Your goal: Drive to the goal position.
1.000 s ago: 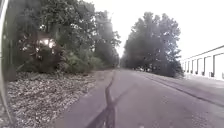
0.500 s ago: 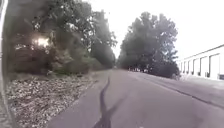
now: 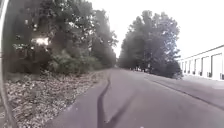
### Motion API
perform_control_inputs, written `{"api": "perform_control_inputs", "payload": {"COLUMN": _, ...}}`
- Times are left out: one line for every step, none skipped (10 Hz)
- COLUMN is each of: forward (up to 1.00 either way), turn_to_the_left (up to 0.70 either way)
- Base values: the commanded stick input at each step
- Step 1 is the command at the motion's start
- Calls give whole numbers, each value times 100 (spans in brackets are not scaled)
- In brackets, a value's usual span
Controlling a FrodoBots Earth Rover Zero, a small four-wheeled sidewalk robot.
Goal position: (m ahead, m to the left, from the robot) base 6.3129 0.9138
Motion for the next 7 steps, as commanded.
{"api": "perform_control_inputs", "payload": {"forward": 70, "turn_to_the_left": -9}}
{"api": "perform_control_inputs", "payload": {"forward": 70, "turn_to_the_left": 1}}
{"api": "perform_control_inputs", "payload": {"forward": 70, "turn_to_the_left": 1}}
{"api": "perform_control_inputs", "payload": {"forward": 70, "turn_to_the_left": 1}}
{"api": "perform_control_inputs", "payload": {"forward": 70, "turn_to_the_left": 1}}
{"api": "perform_control_inputs", "payload": {"forward": 70, "turn_to_the_left": 1}}
{"api": "perform_control_inputs", "payload": {"forward": 70, "turn_to_the_left": 1}}
